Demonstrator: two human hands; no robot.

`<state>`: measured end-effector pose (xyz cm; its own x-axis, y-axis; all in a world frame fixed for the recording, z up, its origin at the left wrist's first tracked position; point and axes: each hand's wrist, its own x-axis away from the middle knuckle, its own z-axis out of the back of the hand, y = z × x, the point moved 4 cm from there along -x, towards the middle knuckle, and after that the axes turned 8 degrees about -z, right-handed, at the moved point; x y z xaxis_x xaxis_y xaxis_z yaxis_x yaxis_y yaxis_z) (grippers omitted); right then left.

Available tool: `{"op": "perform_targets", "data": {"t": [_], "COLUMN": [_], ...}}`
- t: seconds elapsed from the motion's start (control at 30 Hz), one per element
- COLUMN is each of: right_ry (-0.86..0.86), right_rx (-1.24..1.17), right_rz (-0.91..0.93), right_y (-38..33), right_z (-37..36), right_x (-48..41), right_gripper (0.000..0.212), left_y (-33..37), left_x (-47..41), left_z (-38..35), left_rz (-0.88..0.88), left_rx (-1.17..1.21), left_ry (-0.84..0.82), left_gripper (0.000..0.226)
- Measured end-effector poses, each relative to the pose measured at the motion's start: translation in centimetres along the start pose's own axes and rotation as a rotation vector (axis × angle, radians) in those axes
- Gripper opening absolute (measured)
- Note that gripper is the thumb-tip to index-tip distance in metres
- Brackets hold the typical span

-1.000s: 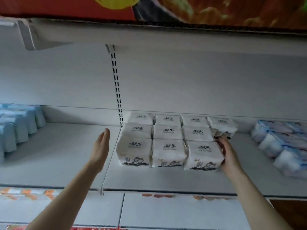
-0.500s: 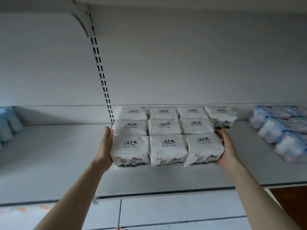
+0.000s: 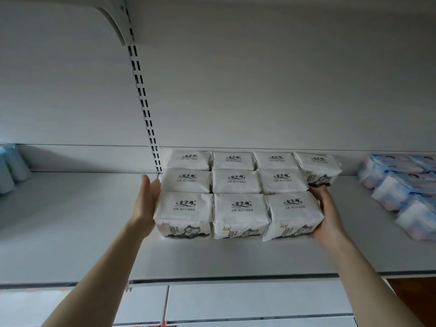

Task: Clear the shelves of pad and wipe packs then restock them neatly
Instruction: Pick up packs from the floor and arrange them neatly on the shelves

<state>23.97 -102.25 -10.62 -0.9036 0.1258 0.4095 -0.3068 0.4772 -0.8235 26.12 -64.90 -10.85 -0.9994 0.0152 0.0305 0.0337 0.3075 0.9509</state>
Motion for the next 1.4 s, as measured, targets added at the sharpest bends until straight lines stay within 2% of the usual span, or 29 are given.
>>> {"op": "perform_targets", "data": {"t": [0.23,0.4,0.53,0.6,0.67,0.77,0.8,0.83,0.9,0.97,1.0,1.07,1.1,1.17,1.27,1.4], "right_ry": [-0.002,0.03,0.048,0.041,0.096,0.284,0.321,0.335,0.316,0.324,0.338,0.32,0.312,0.313,0.288,0.286], "right_rx": [0.014,0.009,0.011,0.015,0.042,0.276,0.389,0.5,0.813,1.207,1.352,1.503,1.564,1.666,1.683,1.68], "right_rz": [0.035,0.035,0.046,0.05,0.102,0.358,0.461,0.568,0.831,1.071,1.111,1.104,1.092,1.042,0.986,1.011], "right_y": [-0.2,0.0,-0.2,-0.4,-1.0,-2.2,-2.4,-2.3,-1.9,-0.5,0.3,1.6,2.2,3.0,3.2,2.9], "right_z": [-0.3,-0.2,-0.7,-1.0,-0.7,0.6,0.7,0.3,-1.4,-3.6,-4.4,-5.8,-6.2,-6.3,-6.4,-6.9], "right_x": [0.4,0.5,0.9,1.3,1.6,3.3,4.3,5.5,7.6,8.8,8.9,9.1,8.9,8.3,7.5,6.9], "right_gripper": [0.037,0.037,0.036,0.036,0.031,0.023,0.027,0.042,0.069,0.065,0.064,0.071,0.075,0.081,0.081,0.068], "left_y": [1.0,0.2,0.4,0.6,0.8,1.2,1.5,1.8,2.8,4.7,5.3,4.6,3.6,2.0,0.9,0.8], "left_x": [-2.3,-2.3,-2.1,-2.1,-1.9,-0.8,-0.1,0.8,3.2,6.4,7.8,9.1,9.3,8.9,7.9,6.9], "left_z": [-1.2,-1.4,-1.8,-1.8,-1.2,-0.2,0.2,0.6,0.6,-0.9,-2.4,-5.2,-6.4,-8.2,-8.8,-8.9], "left_rz": [0.052,0.084,0.056,0.04,0.021,-0.027,-0.039,-0.068,-0.199,-0.426,-0.545,-0.768,-0.804,-0.748,-0.692,-0.642], "left_rx": [0.095,0.14,0.173,0.111,0.024,-0.119,-0.174,-0.222,-0.419,-0.747,-0.944,-1.35,-1.518,-1.717,-1.783,-1.767], "left_ry": [0.038,0.049,0.032,0.06,0.116,0.176,0.235,0.293,0.357,0.38,0.312,0.094,-0.012,-0.157,-0.191,-0.192], "left_gripper": [0.079,0.07,0.076,0.072,0.063,0.063,0.06,0.06,0.062,0.067,0.072,0.078,0.078,0.081,0.075,0.059]}}
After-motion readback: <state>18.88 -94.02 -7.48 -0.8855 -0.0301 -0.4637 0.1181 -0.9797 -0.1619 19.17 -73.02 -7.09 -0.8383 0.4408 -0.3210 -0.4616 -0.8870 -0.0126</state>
